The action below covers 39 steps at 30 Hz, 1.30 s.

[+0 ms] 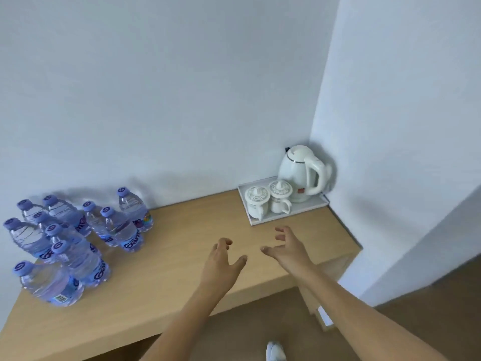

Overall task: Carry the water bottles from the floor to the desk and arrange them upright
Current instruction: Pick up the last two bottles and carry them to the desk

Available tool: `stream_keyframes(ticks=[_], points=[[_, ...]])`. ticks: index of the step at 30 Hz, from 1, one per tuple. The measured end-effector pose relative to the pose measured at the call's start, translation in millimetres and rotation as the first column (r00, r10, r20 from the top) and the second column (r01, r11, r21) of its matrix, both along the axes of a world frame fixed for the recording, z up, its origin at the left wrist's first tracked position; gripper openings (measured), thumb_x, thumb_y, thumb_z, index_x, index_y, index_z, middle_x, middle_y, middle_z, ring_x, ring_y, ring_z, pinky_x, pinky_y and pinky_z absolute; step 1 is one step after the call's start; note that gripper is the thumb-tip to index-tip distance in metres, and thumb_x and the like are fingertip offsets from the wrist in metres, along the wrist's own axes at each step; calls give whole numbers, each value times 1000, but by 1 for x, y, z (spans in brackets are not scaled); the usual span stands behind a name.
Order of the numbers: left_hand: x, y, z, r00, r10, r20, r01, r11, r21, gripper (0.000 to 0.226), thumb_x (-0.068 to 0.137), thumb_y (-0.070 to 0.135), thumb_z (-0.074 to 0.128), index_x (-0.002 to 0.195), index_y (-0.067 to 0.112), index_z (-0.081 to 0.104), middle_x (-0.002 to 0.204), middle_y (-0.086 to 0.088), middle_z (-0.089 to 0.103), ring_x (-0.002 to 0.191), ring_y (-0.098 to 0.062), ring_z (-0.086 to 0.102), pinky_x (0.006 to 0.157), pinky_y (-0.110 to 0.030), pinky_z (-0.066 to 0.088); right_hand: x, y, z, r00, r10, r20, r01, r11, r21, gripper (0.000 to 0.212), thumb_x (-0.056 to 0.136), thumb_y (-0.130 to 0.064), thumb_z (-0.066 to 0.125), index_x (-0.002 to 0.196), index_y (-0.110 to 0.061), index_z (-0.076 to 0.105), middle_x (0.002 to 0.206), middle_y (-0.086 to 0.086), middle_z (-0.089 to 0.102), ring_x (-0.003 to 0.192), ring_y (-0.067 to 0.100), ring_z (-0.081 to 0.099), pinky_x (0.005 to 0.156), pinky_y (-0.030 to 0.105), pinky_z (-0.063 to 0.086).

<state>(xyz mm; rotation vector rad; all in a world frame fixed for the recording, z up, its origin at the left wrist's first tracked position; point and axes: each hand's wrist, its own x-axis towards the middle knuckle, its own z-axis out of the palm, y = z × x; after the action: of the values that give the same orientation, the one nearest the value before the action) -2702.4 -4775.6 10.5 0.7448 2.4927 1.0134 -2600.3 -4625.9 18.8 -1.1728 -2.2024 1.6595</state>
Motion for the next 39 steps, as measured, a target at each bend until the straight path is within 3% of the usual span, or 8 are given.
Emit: stream_keyframes(ticks=[5,14,19,21,24,28,33,39], points=[[76,65,6,972,-235,28,235,972,12,48,86,39,66,124,16,46,126,-1,53,115,-18,52,95,-35,45,111,33,0,974,-228,-18,227,973,-30,66,82,-30,76,138,-25,40,137,3,49,111,17,55,84,25,44],[259,232,-14,780,-600,176,607,795,20,46,83,45,67,119,26,46,113,8,52,102,-13,56,82,-29,51,319,145,-18,836,-549,-19,548,835,-50,69,80,-37,76,137,-26,38,137,3,48,104,15,56,83,23,45],[366,342,-19,698,-690,192,698,715,37,36,83,42,69,108,31,45,110,7,54,99,-15,58,81,-26,49,432,228,-21,761,-649,-1,649,760,-25,69,82,-32,76,139,-22,38,139,5,47,107,12,51,57,3,41],[405,380,-14,671,-712,204,720,692,49,36,83,40,70,106,31,45,109,7,54,98,-15,58,82,-27,50,475,254,-19,731,-682,26,681,732,14,69,82,-34,76,139,-22,39,138,2,49,117,16,52,69,1,45],[458,432,-8,637,-740,218,747,661,61,35,83,38,70,107,29,46,108,5,56,96,-16,59,83,-28,51,533,292,-13,656,-752,64,751,659,47,66,81,-39,76,137,-26,42,134,-2,52,117,17,54,96,31,50],[511,498,-4,587,-770,248,784,618,62,33,85,35,69,108,26,47,109,3,56,96,-16,58,85,-29,50,591,342,-15,600,-797,63,799,601,-7,65,82,-34,75,138,-23,43,134,2,53,109,14,54,82,21,46],[565,598,-13,525,-811,259,830,555,58,42,89,35,65,123,18,48,122,0,55,104,-15,57,89,-31,51,643,425,-30,544,-833,99,839,543,-42,65,82,-33,76,137,-22,43,134,5,53,117,22,56,96,35,52],[625,763,-14,422,-878,225,896,442,49,51,90,39,63,132,16,45,132,-3,55,117,-17,56,100,-35,48,709,574,-37,514,-850,118,857,515,-24,65,82,-36,75,137,-26,41,134,2,53,115,17,53,96,29,48]])
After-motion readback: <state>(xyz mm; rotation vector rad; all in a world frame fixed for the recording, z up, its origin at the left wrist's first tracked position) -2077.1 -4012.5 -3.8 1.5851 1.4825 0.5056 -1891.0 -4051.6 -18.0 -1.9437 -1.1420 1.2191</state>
